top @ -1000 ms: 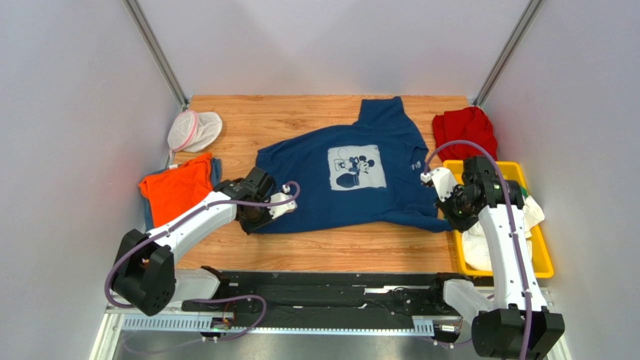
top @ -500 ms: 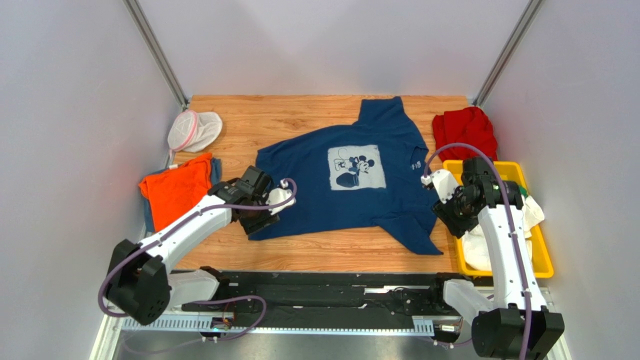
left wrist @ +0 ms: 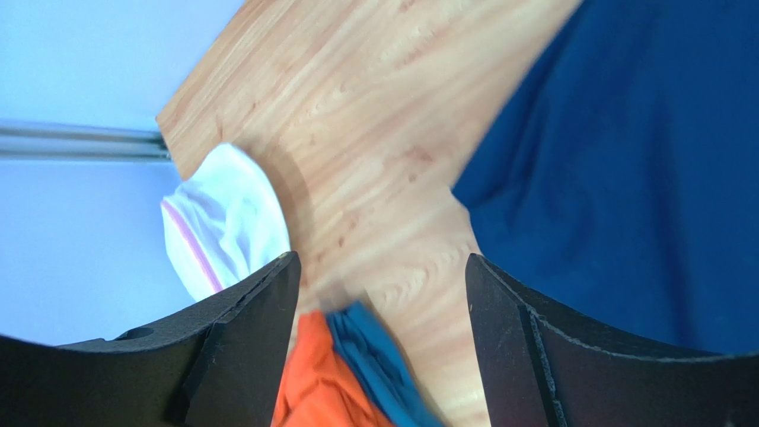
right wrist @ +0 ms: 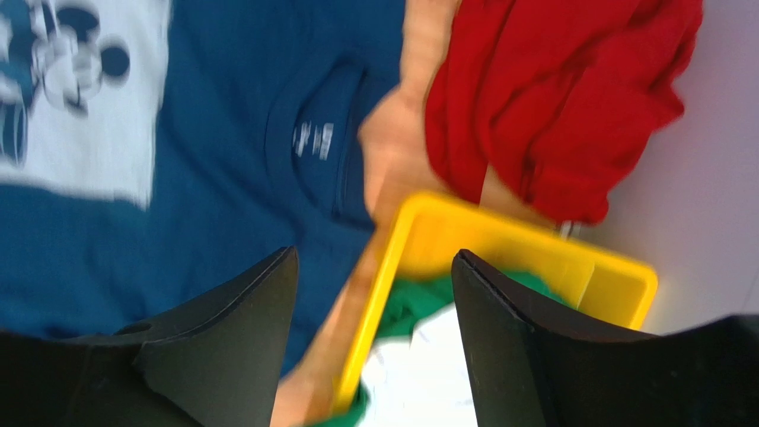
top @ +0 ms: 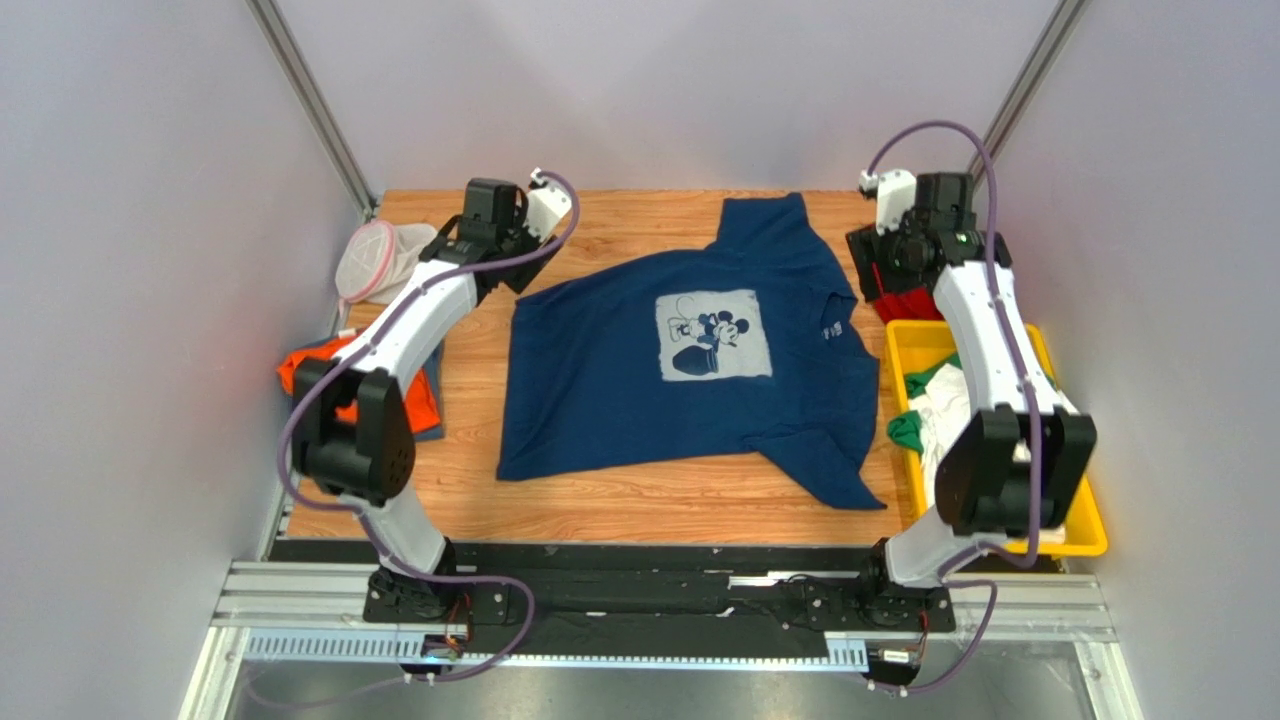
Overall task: Fold and stack the t-shirts
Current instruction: Flatten the tshirt out
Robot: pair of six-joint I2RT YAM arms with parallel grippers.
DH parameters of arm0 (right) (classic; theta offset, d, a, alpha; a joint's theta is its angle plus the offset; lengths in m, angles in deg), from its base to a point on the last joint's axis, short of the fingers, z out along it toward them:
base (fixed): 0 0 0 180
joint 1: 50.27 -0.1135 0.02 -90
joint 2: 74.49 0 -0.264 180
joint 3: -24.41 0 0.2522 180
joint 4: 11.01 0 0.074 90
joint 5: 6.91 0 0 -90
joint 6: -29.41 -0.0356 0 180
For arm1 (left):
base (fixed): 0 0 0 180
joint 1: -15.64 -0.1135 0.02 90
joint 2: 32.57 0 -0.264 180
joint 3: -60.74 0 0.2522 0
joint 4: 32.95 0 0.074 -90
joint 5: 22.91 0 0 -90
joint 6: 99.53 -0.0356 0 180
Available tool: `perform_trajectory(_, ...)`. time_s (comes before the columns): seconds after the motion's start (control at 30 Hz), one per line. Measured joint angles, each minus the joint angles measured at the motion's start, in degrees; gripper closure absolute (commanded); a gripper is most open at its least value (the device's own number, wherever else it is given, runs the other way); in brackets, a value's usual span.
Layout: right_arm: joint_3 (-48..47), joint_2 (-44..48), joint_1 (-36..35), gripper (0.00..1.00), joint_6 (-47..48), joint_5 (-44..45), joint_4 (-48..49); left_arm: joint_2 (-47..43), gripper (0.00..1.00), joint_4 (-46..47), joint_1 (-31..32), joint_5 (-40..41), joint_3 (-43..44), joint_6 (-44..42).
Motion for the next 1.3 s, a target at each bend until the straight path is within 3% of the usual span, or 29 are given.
perform_trajectory(0.23,-18.05,-21.11,-2.69,0.32,-5.01,1.57,9.14,16.83,0.28,1.09,-0.48,0.46,14.27,-0.04)
perform_trajectory(0.5,-22.86,-33.44,-7.72,0.34,-5.38,3.43,10.14,27.93,0.32,-0.59,-1.03,1.05,21.79,-1.27)
perform_trajectory(1.3,-15.69,-31.91,-8.39,0.35,-4.92,4.04,10.84,31.17,0.39,-10.05,-1.14,-1.36,21.35,-7.15)
